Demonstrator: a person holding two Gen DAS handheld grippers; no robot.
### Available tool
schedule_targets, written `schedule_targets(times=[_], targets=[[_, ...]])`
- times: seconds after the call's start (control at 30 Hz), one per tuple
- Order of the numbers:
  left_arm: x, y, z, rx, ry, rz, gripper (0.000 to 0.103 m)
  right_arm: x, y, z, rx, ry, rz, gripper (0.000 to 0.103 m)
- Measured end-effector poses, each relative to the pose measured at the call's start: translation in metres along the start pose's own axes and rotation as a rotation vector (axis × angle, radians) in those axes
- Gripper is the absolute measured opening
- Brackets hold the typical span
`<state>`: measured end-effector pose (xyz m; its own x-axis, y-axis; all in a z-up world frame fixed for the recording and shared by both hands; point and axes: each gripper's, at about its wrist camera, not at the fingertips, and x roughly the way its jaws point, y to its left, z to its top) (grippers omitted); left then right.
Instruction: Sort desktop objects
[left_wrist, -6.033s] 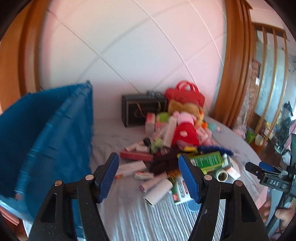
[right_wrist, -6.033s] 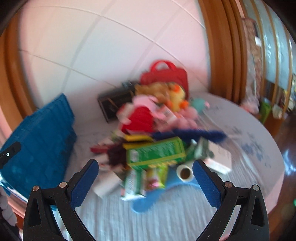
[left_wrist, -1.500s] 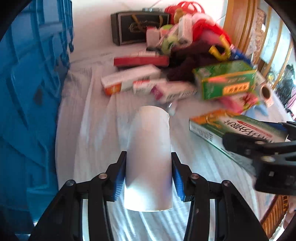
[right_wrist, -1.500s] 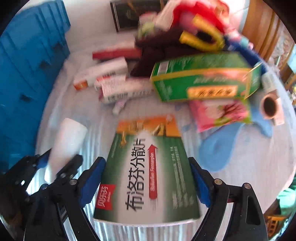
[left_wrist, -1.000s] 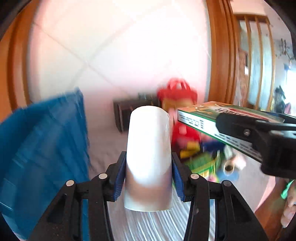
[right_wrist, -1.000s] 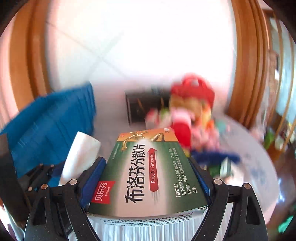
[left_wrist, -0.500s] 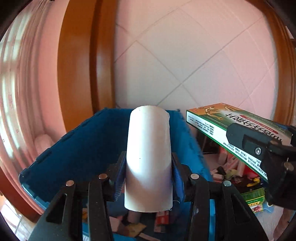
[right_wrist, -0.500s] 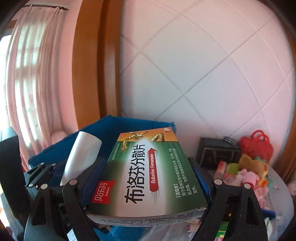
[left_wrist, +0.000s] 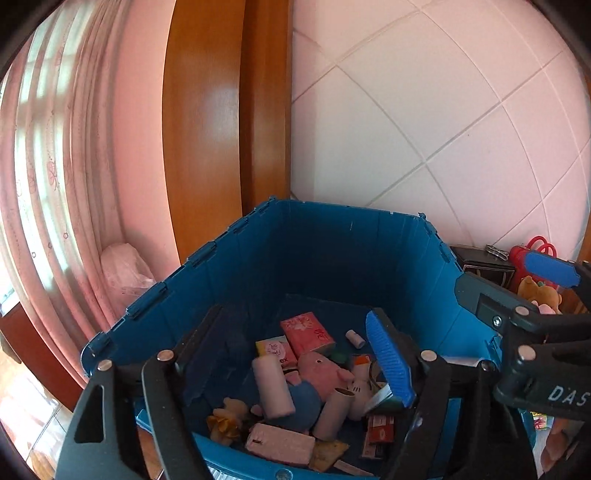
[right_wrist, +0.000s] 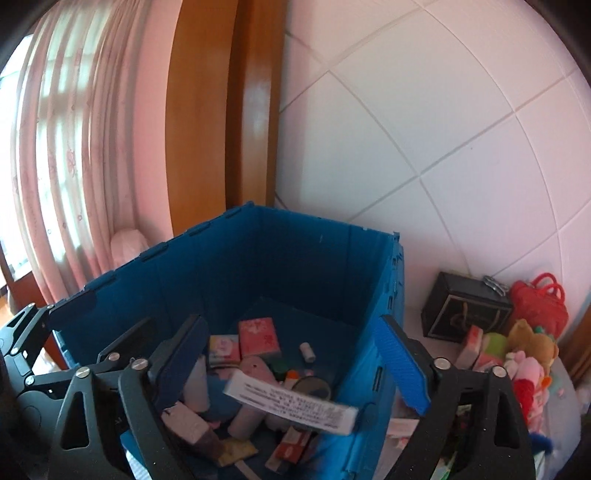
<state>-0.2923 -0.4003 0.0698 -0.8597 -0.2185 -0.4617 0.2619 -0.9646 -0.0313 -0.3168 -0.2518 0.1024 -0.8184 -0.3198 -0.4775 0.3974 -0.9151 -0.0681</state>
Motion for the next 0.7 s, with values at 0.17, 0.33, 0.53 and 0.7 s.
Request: schedule_targets(times=[0.17, 0.33, 0.53, 0.7], targets=[[-0.008, -0.002, -0.008, 0.005, 0.037, -0.014, 0.078, -0.01, 0.001, 0.001, 0.02, 0.017, -0.027, 0.103], [-0.012, 0.001, -0.015, 0.003, 0.096, -0.068, 0.079, -0.029, -0.006, -0.005, 0.046, 0.027, -0.055, 0.103], [-0.023, -0.01, -0.02, 0.049, 0.106, -0.075, 0.079, -0.044, -0.016, -0.011, 0.091, 0.071, -0.092, 0.103], [-0.029, -0.009, -0.022, 0.039, 0.114, -0.073, 0.079, -0.048, -0.016, -0.016, 0.097, 0.106, -0.116, 0.103]])
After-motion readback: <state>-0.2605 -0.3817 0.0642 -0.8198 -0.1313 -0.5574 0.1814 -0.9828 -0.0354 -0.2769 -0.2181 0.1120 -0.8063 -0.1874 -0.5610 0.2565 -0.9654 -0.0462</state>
